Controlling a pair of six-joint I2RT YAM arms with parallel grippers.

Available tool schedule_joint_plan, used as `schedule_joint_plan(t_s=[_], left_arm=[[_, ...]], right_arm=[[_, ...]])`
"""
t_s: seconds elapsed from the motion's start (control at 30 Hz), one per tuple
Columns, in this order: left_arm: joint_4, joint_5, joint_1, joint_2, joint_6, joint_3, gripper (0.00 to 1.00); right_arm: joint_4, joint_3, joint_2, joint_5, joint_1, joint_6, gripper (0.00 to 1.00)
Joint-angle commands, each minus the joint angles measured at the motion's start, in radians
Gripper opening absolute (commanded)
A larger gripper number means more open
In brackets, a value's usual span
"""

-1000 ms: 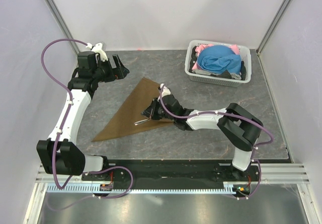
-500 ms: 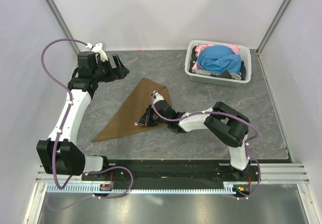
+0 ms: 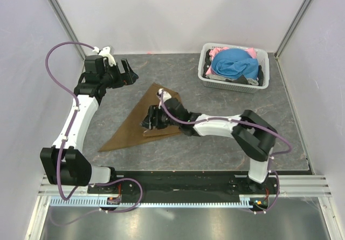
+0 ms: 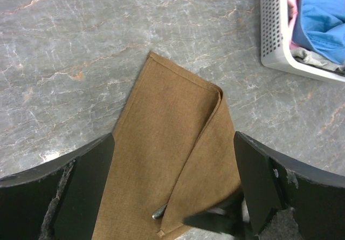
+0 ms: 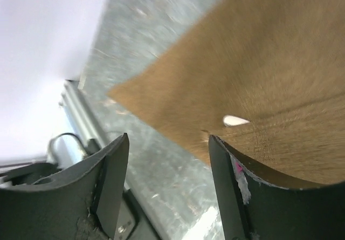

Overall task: Fold the napkin, place the utensils inside, and roll it up
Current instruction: Fold the napkin

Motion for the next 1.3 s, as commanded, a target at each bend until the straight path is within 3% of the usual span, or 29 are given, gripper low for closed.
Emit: schedule_joint_plan(t_s=[0.0, 0.13, 0.3, 0.47, 0.73, 1.1, 1.2, 1.27], left_arm=[[0.040, -0.042, 0.006, 0.028, -0.020, -0.016, 1.00], [0.038, -0.042, 0.017, 0.015, -0.058, -0.063, 1.00], [0.058, -0.016, 0.106, -0.004, -0.141, -0.201, 1.00], [0.123, 0.085, 0.250, -0.079, -0.207, -0.348, 1.00], [0.066, 0.076, 0.284, -0.127, -0.180, -0.370, 1.00], [0.054, 0.075, 0.290, -0.131, -0.164, -0.364, 1.00], [0.054, 0.073, 0.291, -0.131, -0.161, -0.364, 1.00], [0.054, 0.073, 0.290, -0.130, -0.158, -0.364, 1.00]], right_arm=[[-0.079, 0.011, -0.159, -0.056, -0.109, -0.090, 0.69], [-0.142, -0.001, -0.139, -0.233, -0.316, -0.197, 0.68], [-0.231, 0.072, -0.003, -0.403, -0.470, -0.323, 0.68], [-0.246, 0.138, 0.112, -0.440, -0.524, -0.385, 0.66], [-0.229, 0.149, 0.206, -0.509, -0.581, -0.391, 0.59], [-0.143, 0.158, 0.286, -0.569, -0.582, -0.311, 0.40], [-0.122, 0.161, 0.297, -0.572, -0.582, -0.285, 0.30], [-0.117, 0.163, 0.298, -0.566, -0.582, -0.279, 0.17]])
